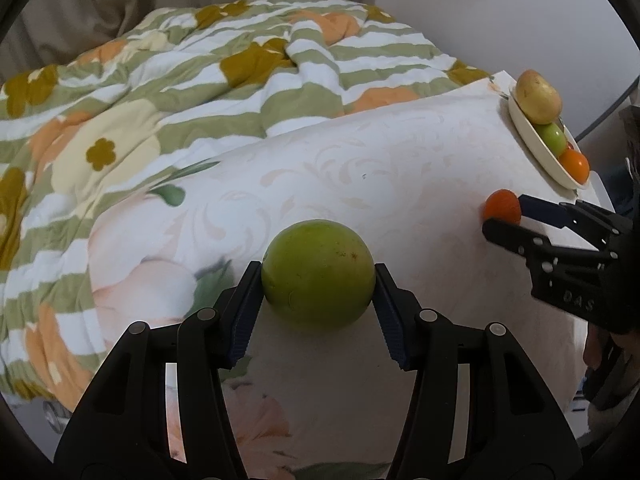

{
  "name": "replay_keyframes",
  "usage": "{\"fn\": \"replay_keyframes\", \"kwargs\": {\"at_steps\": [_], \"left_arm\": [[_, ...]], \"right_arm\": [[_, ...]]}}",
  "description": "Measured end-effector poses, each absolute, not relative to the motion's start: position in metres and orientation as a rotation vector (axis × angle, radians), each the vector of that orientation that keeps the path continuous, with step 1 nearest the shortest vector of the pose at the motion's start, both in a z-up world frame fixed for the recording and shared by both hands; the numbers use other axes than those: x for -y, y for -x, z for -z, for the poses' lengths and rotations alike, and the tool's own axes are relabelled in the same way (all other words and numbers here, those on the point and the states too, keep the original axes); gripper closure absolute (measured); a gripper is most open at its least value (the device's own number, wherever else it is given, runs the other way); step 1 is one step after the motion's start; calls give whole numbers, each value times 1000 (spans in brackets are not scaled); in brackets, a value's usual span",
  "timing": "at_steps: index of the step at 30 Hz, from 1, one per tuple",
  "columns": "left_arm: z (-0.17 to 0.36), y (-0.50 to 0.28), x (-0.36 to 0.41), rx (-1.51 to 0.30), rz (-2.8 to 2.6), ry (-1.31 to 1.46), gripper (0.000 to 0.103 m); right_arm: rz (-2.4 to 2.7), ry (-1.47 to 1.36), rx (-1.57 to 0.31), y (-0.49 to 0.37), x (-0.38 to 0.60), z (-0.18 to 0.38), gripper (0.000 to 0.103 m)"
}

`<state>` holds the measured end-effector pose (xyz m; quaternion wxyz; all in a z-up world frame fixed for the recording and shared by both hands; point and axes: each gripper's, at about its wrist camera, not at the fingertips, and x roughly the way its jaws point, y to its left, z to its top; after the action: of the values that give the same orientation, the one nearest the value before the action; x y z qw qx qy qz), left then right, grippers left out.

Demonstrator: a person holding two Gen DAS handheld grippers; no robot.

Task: Organize fruits
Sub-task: 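Grasp the green apple with the left tool while the right tool grasps the mandarin, then carry the green apple and mandarin onto the plate and open both tools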

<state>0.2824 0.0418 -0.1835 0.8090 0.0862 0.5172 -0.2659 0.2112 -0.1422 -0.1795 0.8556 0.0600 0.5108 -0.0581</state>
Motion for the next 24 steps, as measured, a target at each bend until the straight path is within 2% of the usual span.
{"fn": "replay_keyframes", "kwargs": {"at_steps": [2,3,14,24], "left_arm": [[184,-282,-45,-1106,561,-179,42],[183,-281,-46,-1106,556,-176,42],[160,-271,-62,-1077,527,-131,42],[115,-254,-53,-1017,557,-126,42]], "right_arm": [[123,-114,-1077,-213,141,181,59],[123,-107,-1081,-214,140,181,70],[95,-101,-1050,-210,135,159,70],[101,-101,-977,-186,144,104,70]]}}
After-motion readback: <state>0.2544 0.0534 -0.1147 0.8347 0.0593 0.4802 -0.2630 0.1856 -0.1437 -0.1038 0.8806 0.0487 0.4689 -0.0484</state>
